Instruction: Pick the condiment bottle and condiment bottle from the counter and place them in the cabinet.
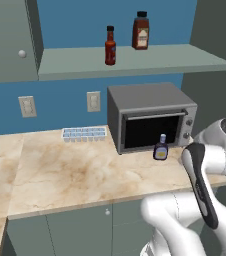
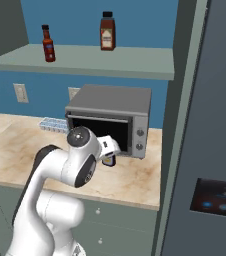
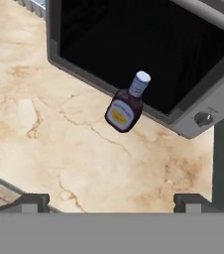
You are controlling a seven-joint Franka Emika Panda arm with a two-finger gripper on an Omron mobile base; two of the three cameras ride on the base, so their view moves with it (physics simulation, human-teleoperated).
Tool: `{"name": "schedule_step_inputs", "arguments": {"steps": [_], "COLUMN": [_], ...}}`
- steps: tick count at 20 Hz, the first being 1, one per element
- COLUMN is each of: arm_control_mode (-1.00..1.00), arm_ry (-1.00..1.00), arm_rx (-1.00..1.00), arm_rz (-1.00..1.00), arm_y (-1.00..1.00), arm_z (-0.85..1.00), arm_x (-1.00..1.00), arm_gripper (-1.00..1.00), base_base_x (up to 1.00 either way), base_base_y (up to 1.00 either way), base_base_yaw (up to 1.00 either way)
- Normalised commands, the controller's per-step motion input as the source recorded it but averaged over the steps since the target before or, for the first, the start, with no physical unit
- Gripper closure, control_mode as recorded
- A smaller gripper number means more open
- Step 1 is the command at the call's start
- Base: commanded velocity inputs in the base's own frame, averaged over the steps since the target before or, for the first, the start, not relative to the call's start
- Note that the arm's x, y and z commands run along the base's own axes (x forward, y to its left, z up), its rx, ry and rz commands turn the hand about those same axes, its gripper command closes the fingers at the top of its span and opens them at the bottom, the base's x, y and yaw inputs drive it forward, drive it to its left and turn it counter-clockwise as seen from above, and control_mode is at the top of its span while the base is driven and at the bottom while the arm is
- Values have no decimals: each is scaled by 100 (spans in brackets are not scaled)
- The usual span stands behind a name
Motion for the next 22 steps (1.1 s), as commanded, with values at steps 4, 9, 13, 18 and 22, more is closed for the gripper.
{"name": "schedule_step_inputs", "arguments": {"steps": [4,9,13,18,22], "arm_control_mode": [-100,-100,-100,-100,-100], "arm_ry": [-11,-10,-5,-1,0], "arm_rx": [11,10,10,13,14], "arm_rz": [-5,-6,-7,-3,0], "arm_y": [0,0,0,-1,-7], "arm_z": [-13,-8,0,-1,-9], "arm_x": [30,24,20,6,0], "arm_gripper": [-100,-100,-100,-100,-100], "base_base_x": [0,0,0,0,0], "base_base_y": [0,0,0,0,0], "base_base_yaw": [0,0,0,0,0]}}
